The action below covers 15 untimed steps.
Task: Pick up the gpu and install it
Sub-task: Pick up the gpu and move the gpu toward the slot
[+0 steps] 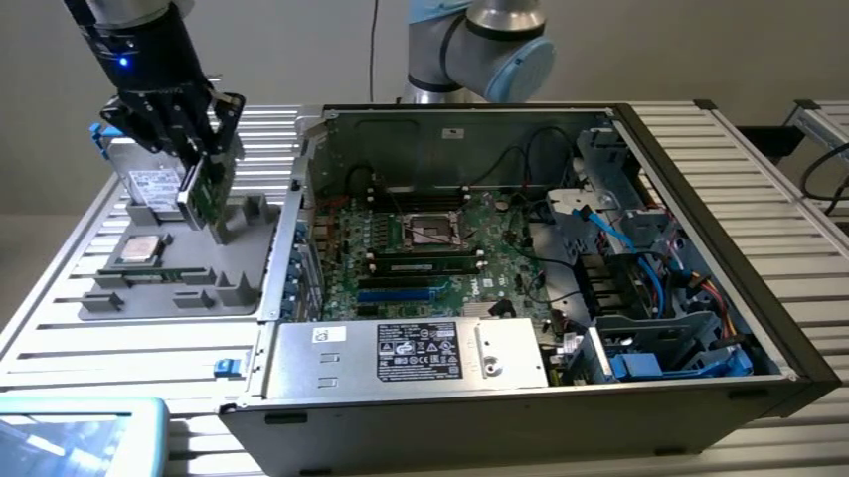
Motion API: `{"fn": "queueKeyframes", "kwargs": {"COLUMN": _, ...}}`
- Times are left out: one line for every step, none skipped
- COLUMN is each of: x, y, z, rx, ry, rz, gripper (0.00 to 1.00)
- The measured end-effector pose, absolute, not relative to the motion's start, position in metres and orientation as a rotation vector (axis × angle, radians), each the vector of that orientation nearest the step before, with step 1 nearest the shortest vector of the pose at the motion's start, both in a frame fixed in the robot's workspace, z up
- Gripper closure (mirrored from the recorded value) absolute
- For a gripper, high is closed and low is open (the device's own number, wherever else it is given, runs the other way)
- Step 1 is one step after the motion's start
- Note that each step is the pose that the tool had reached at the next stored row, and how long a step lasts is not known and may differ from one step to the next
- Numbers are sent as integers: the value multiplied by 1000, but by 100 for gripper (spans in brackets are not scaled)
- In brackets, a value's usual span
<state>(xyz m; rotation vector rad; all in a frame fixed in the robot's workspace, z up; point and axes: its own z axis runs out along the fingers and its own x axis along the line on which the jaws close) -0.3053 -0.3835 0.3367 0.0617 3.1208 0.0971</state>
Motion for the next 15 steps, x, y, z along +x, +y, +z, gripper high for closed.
{"fn": "queueKeyframes", "kwargs": {"x": -305, "y": -384, "z": 342, "rx": 62, "ry": 3121, "rz": 97, "gripper": 72}}
{"fn": "queueKeyframes", "kwargs": {"x": -304, "y": -384, "z": 346, "rx": 62, "ry": 3121, "rz": 97, "gripper": 72}}
{"fn": "queueKeyframes", "kwargs": {"x": -303, "y": -384, "z": 351, "rx": 62, "ry": 3121, "rz": 97, "gripper": 72}}
{"fn": "queueKeyframes", "kwargs": {"x": -301, "y": -384, "z": 355, "rx": 62, "ry": 3121, "rz": 97, "gripper": 72}}
{"fn": "queueKeyframes", "kwargs": {"x": -300, "y": -384, "z": 360, "rx": 62, "ry": 3121, "rz": 97, "gripper": 72}}
{"fn": "queueKeyframes", "kwargs": {"x": -299, "y": -385, "z": 364, "rx": 62, "ry": 3121, "rz": 97, "gripper": 72}}
{"fn": "queueKeyframes", "kwargs": {"x": -297, "y": -385, "z": 369, "rx": 62, "ry": 3121, "rz": 97, "gripper": 72}}
{"fn": "queueKeyframes", "kwargs": {"x": -295, "y": -385, "z": 373, "rx": 62, "ry": 3121, "rz": 97, "gripper": 72}}
{"fn": "queueKeyframes", "kwargs": {"x": -293, "y": -386, "z": 378, "rx": 62, "ry": 3121, "rz": 97, "gripper": 72}}
{"fn": "queueKeyframes", "kwargs": {"x": -290, "y": -386, "z": 382, "rx": 62, "ry": 3121, "rz": 97, "gripper": 72}}
{"fn": "queueKeyframes", "kwargs": {"x": -286, "y": -387, "z": 387, "rx": 62, "ry": 3122, "rz": 97, "gripper": 72}}
{"fn": "queueKeyframes", "kwargs": {"x": -283, "y": -388, "z": 392, "rx": 62, "ry": 3122, "rz": 97, "gripper": 72}}
{"fn": "queueKeyframes", "kwargs": {"x": -279, "y": -388, "z": 396, "rx": 62, "ry": 3122, "rz": 97, "gripper": 72}}
{"fn": "queueKeyframes", "kwargs": {"x": -275, "y": -389, "z": 401, "rx": 62, "ry": 3122, "rz": 98, "gripper": 72}}
{"fn": "queueKeyframes", "kwargs": {"x": -271, "y": -390, "z": 405, "rx": 62, "ry": 3122, "rz": 98, "gripper": 72}}
